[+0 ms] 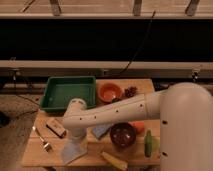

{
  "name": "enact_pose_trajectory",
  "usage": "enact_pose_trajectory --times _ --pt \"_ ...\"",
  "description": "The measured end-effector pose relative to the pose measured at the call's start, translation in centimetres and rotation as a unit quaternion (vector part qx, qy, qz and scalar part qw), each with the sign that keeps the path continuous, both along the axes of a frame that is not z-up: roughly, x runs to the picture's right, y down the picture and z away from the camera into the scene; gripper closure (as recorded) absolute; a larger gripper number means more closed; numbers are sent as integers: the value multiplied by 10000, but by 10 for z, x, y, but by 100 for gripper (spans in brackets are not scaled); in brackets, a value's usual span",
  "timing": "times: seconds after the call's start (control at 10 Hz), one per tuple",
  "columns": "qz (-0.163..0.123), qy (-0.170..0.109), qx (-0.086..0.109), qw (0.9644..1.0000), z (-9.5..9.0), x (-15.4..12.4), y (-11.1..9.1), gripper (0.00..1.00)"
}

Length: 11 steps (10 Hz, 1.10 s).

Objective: Wipe tray with towel

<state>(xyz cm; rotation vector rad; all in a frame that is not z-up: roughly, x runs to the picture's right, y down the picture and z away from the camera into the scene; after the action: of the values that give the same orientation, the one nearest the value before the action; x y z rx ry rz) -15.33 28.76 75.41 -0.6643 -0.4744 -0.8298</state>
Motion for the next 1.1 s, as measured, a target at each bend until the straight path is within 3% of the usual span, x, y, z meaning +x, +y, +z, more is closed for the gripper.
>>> enact_pose_trajectory --times 0.4,0.6,1.1 --pt "-171 -3 84 9998 19 -10 11 35" --pt "-249 1 154 9996 22 -14 14 40" --pt "-268 26 173 9995 16 -8 5 92"
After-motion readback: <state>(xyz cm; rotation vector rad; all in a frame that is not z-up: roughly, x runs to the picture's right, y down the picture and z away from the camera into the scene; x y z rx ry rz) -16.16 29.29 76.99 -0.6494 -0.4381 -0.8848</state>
